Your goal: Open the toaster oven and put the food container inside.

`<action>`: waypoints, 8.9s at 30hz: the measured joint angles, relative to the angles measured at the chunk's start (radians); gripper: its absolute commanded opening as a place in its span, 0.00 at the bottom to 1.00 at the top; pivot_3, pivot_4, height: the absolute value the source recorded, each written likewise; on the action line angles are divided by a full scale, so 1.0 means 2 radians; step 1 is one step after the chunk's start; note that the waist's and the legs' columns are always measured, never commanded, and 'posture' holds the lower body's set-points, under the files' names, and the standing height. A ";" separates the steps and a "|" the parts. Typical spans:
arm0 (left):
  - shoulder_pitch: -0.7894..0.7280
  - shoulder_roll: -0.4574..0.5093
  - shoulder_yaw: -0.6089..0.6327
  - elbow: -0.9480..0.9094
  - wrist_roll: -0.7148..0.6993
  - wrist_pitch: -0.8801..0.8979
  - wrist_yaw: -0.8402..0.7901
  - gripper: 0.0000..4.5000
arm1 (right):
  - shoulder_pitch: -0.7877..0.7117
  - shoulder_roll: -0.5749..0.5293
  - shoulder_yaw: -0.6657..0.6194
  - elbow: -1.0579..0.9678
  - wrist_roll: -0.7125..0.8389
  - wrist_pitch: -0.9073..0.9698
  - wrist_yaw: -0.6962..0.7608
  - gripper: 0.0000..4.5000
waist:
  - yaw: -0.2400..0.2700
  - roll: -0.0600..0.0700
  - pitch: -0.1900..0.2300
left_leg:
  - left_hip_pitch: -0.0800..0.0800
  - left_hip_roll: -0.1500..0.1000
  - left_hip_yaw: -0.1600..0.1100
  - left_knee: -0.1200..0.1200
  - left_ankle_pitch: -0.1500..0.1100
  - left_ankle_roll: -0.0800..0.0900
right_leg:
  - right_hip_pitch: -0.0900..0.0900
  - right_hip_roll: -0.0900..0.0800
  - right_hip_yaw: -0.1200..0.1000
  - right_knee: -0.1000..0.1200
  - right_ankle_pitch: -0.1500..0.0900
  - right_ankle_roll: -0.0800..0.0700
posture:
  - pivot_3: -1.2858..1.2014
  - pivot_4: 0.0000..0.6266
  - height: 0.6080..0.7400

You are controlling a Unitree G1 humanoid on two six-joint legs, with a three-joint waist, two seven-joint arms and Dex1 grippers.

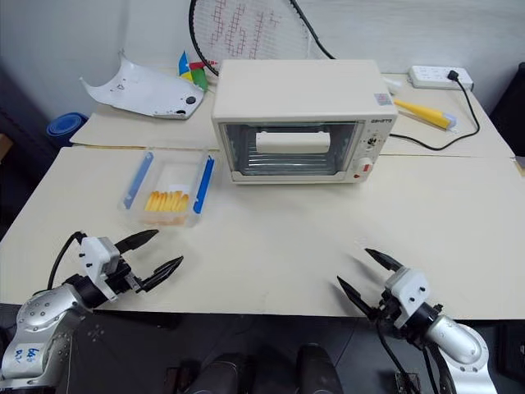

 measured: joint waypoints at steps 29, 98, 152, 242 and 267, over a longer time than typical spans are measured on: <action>-0.122 0.062 0.018 -0.082 -0.207 0.218 -0.043 1.00 | -0.403 0.026 0.045 0.091 0.070 0.201 -0.024 1.00 | -0.001 0.002 0.001 | -0.004 0.000 0.000 0.001 -0.001 0.000 | -0.004 0.000 -0.001 0.000 0.000 0.000 | 0.52 0.24 1.00; 0.141 -0.073 0.177 -0.141 -0.128 0.217 0.083 0.99 | -0.206 0.006 -0.006 -0.023 0.095 0.047 0.080 1.00 | 0.009 0.001 0.001 | -0.004 0.000 0.000 0.003 0.000 0.000 | -0.003 0.000 0.000 0.000 0.000 0.000 | 0.52 0.24 1.00; -0.273 0.135 0.019 0.126 -0.638 0.428 0.845 0.05 | -0.198 0.010 0.034 -0.030 0.094 0.046 0.102 1.00 | 0.010 0.000 0.001 | -0.002 0.000 0.000 0.002 0.000 -0.002 | -0.004 0.001 0.001 0.004 0.000 0.000 | 0.52 0.24 1.00; -0.322 -0.073 -0.190 0.076 -0.028 0.251 0.007 0.10 | -0.265 -0.034 0.098 -0.001 0.013 0.213 0.020 0.00 | 0.011 -0.001 0.002 | -0.007 -0.001 -0.001 0.006 0.001 -0.001 | -0.007 0.001 0.000 0.004 0.001 0.000 | 0.52 0.24 1.00; -0.337 -0.094 -0.138 0.149 0.018 0.136 0.011 0.43 | -0.351 0.003 0.060 0.060 0.050 0.277 -0.008 0.00 | -0.001 -0.001 0.002 | -0.009 -0.001 -0.001 0.005 0.000 -0.001 | -0.009 0.000 -0.001 0.005 0.001 0.000 | 0.52 0.24 1.00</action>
